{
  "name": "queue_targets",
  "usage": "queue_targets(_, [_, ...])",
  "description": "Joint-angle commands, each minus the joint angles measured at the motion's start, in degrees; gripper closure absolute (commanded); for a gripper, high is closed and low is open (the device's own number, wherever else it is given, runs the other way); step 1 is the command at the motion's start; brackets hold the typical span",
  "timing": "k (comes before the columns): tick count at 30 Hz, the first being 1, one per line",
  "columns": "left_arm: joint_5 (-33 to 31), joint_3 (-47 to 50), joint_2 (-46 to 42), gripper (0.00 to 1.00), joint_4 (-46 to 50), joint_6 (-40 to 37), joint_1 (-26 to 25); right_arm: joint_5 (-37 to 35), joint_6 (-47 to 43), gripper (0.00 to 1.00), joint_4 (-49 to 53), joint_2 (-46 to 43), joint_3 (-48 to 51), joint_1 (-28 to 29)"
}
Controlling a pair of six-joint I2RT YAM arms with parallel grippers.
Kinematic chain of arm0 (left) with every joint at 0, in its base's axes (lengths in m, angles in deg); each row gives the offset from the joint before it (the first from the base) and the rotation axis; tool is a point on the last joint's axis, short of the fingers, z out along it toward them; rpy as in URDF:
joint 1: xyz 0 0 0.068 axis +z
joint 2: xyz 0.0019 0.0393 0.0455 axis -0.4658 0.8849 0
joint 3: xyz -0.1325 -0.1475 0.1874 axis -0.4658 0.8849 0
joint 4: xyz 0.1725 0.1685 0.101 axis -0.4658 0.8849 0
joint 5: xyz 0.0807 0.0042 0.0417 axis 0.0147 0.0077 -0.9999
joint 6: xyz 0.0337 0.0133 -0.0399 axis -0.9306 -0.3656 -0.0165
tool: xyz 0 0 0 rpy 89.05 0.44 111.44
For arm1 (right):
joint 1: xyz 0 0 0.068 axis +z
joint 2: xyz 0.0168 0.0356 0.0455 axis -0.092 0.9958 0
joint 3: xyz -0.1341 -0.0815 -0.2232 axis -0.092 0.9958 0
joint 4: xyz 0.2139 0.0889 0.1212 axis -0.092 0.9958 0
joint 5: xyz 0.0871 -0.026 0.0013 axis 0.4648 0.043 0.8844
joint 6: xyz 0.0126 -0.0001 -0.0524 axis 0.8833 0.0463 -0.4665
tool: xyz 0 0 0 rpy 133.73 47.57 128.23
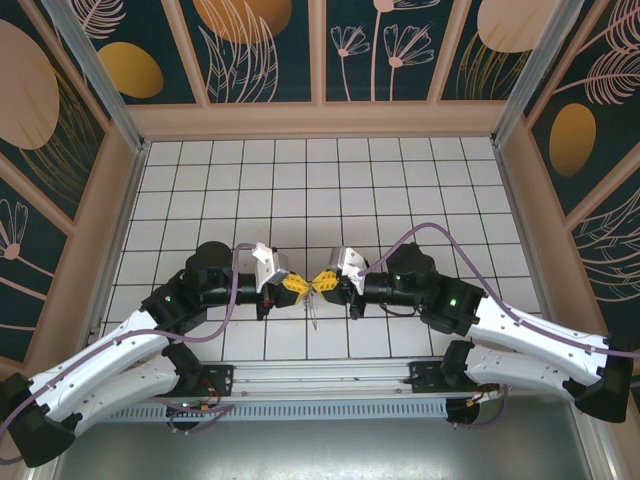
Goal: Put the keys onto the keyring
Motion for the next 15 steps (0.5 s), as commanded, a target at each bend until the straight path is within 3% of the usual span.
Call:
queue_targets(1, [1.1, -0.9, -1.1, 1.00, -5.3, -0.5, -0.3, 3.1, -0.6, 1.00, 2.1, -0.2, 0.6, 0.0])
queue_targets(15, [0.5, -0.9, -1.1, 1.00, -5.2, -0.6, -0.3, 4.7, -0.4, 1.00, 2.6, -0.4, 1.1, 0.1])
